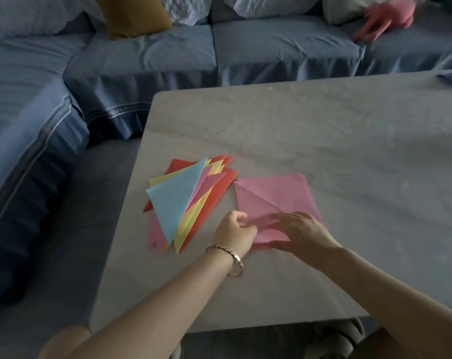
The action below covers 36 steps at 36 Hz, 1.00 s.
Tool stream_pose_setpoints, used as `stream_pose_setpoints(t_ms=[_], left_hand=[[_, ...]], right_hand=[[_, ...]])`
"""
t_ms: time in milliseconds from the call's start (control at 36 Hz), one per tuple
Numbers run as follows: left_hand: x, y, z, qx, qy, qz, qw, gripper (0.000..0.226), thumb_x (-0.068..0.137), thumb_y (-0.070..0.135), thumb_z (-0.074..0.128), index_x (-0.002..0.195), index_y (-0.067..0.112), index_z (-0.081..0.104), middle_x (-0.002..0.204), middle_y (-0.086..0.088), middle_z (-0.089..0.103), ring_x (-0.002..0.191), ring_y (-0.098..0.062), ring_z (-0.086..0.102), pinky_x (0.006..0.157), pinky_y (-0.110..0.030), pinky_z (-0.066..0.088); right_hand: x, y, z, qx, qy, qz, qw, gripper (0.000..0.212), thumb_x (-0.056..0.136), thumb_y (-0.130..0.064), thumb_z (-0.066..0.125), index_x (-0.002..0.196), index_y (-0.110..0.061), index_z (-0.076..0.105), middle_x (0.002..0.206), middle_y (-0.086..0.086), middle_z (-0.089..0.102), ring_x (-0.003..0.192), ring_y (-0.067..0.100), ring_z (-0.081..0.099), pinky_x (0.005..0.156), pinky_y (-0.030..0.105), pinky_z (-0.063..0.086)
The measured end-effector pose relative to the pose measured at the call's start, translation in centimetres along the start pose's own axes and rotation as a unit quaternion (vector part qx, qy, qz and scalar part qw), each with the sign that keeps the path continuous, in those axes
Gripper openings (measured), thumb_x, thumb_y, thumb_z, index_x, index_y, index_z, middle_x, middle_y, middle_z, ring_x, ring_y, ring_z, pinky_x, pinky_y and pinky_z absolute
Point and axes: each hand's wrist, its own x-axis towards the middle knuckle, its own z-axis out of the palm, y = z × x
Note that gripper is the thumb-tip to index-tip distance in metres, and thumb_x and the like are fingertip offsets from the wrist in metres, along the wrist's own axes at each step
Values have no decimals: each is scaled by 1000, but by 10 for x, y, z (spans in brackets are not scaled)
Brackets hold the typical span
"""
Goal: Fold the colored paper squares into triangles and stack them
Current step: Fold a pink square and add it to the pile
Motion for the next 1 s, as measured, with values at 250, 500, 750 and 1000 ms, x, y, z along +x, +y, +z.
stream_pose_setpoints(t_ms=[250, 500, 750, 1000], left_hand=[[6, 1, -19, -226, 10, -90, 970, 37, 51, 44, 64, 71, 15, 52, 76, -10, 51, 74, -23, 52, 75, -38, 43], [31, -16, -30, -221, 6, -148, 964, 55, 45, 47, 77, 86, 14, 61, 102, -14, 67, 95, -36, 64, 85, -52, 51], [6, -4, -55, -207, 54, -24, 977, 22, 71, 6, 66, 75, 28, 67, 93, 4, 66, 98, -23, 62, 91, -41, 50], [-36, 3, -74, -186, 1, 99, 978, 28, 80, -10, 58, 74, 16, 66, 73, 2, 68, 65, -3, 65, 49, -28, 56]], right_hand=[[-4, -6, -4, 74, 126, 87, 985, 11, 83, -20, 64, 82, -14, 73, 76, 3, 72, 70, 32, 64, 68, 38, 53], [-29, -16, -16, 60, 217, -79, 971, 28, 82, -37, 54, 73, -18, 72, 70, -10, 68, 68, 4, 58, 97, 30, 40], [-32, -19, -39, 251, 182, -25, 950, 39, 77, -59, 57, 71, -22, 68, 78, -15, 66, 75, 2, 60, 81, 17, 45], [-10, -19, -56, 461, 134, 187, 857, 26, 80, -5, 67, 68, -28, 65, 116, -3, 54, 97, 7, 55, 83, 14, 40]])
